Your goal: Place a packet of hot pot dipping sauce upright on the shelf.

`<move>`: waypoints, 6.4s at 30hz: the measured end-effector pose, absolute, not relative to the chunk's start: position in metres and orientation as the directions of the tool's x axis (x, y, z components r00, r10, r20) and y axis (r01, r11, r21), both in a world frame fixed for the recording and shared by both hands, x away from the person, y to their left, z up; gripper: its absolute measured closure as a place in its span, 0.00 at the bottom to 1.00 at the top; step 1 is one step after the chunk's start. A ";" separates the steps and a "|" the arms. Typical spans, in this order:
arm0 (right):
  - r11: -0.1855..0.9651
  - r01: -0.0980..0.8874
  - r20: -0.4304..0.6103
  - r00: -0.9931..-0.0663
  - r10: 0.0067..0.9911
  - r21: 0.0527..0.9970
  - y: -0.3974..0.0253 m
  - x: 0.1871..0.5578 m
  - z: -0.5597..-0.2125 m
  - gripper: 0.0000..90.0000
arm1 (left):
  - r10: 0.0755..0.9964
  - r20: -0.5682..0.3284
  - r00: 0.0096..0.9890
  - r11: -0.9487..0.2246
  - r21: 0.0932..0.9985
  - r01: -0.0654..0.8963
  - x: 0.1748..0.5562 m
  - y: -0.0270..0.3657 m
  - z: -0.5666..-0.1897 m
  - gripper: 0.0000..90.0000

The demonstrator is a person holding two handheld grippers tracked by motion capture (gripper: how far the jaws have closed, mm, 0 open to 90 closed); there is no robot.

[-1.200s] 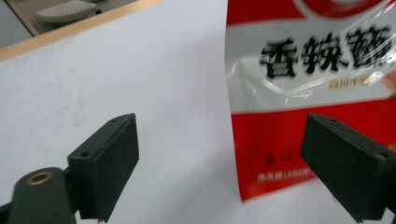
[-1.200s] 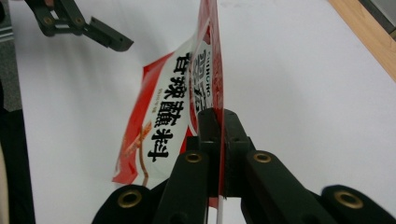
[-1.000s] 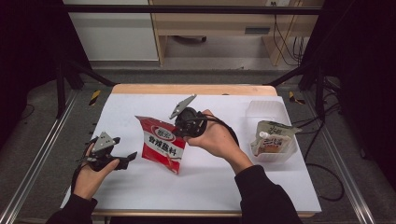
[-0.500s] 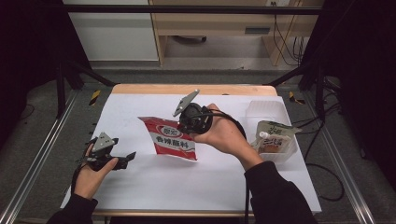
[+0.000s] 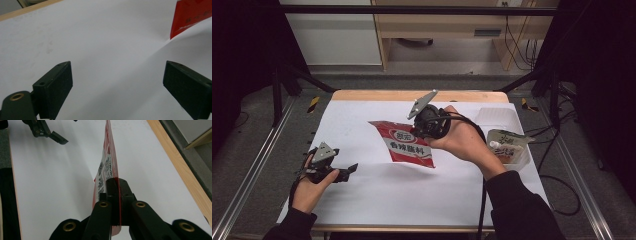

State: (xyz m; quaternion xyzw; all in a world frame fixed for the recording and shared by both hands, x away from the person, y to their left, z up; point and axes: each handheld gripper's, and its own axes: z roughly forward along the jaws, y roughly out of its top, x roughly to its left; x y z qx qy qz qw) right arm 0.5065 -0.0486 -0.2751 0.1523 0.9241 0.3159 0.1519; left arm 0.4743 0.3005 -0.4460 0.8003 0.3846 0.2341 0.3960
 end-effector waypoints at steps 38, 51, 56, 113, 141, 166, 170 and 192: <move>0.616 0.227 -0.236 -0.781 0.578 0.755 -0.161 0.554 -0.221 1.00 | 0.792 0.093 0.603 -0.429 0.788 0.442 0.477 0.295 -0.451 0.08; 0.574 0.252 -0.242 -0.724 0.646 0.779 -0.198 0.574 -0.225 1.00 | 0.791 0.100 0.604 -0.441 0.778 0.448 0.477 0.295 -0.454 0.08; 0.563 0.259 -0.247 -0.702 0.668 0.785 -0.208 0.574 -0.220 1.00 | 0.792 0.106 0.601 -0.443 0.778 0.447 0.477 0.296 -0.453 0.08; 0.438 0.382 -0.196 -0.529 0.826 0.813 -0.302 0.569 -0.255 1.00 | 0.768 0.123 0.628 -0.481 0.758 0.440 0.477 0.291 -0.455 0.08; 0.355 0.443 -0.101 -0.501 0.860 0.824 -0.324 0.571 -0.305 1.00 | 0.768 0.124 0.629 -0.484 0.755 0.442 0.477 0.290 -0.456 0.08; 0.326 0.438 -0.169 -0.360 0.917 0.838 -0.339 0.545 -0.311 0.39 | 0.763 0.127 0.634 -0.492 0.750 0.443 0.476 0.289 -0.456 0.08; 0.326 0.393 -0.198 -0.333 0.922 0.860 -0.331 0.539 -0.299 0.25 | 0.762 0.128 0.634 -0.493 0.750 0.441 0.476 0.289 -0.455 0.08; 0.372 0.330 -0.147 -0.544 0.826 0.868 -0.177 0.446 -0.346 0.12 | 0.756 0.136 0.640 -0.504 0.745 0.437 0.476 0.287 -0.456 0.08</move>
